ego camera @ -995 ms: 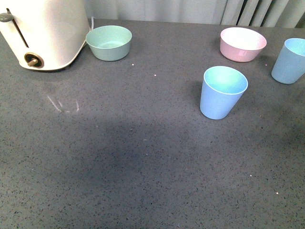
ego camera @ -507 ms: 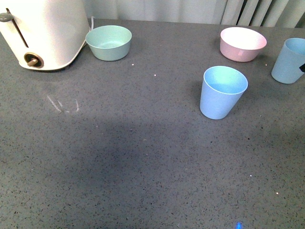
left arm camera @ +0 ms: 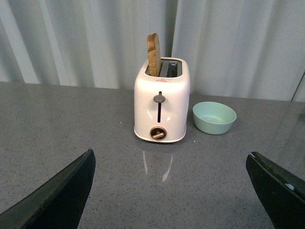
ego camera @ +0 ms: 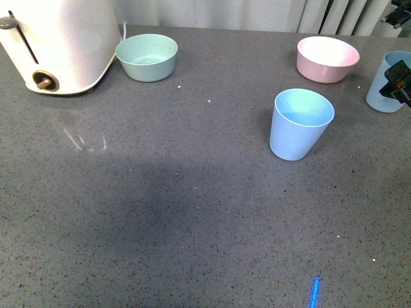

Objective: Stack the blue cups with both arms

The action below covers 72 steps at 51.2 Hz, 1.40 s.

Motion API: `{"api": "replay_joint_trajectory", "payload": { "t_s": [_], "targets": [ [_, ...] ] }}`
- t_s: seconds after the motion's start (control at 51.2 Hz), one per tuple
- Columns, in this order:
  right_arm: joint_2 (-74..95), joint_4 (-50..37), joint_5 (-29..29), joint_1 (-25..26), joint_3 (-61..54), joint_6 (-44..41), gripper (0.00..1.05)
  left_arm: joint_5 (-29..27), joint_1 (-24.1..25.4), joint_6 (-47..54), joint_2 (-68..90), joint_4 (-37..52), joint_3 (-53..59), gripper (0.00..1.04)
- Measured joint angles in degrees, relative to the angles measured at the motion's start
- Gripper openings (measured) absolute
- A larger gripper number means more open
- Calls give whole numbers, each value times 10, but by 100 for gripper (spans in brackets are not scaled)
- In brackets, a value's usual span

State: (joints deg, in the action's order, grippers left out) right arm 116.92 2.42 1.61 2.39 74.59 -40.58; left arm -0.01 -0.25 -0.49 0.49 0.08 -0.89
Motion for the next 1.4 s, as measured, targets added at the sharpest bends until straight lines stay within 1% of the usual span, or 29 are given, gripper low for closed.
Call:
{"api": "replay_joint_trajectory", "payload": {
  "t_s": [0.098,0.156,0.507,0.605,0.761,0.976,0.995,1.034,1.093,1.21,1.288,1.405],
  "targets": [
    [4,0,-5,-4,0,0,59,0,0,0,0,0,0,96],
    [5,0,-7,-7,-1,-1,48,0,0,0,0,0,0,96],
    [5,24,-22,-5,-3,-8,3,0,0,0,0,0,0,96],
    [-3,33,-17,0,-12,-12,2,0,0,0,0,0,0,96],
    [-52,49,7,10,-42,-22,2,0,0,0,0,0,0,96],
    [-157,112,85,13,-77,-41,2,0,0,0,0,0,0,96],
    [-184,131,105,9,-84,-43,2,0,0,0,0,0,0,96],
    [-206,148,121,5,-89,-44,2,0,0,0,0,0,0,96],
    [-254,180,146,-13,-101,-46,2,0,0,0,0,0,0,96],
    [-304,216,174,-56,-118,-45,2,0,0,0,0,0,0,96],
    [-315,221,172,-89,-129,-42,2,0,0,0,0,0,0,96],
    [-309,211,146,-134,-145,-32,2,0,0,0,0,0,0,96]
  ]
}}
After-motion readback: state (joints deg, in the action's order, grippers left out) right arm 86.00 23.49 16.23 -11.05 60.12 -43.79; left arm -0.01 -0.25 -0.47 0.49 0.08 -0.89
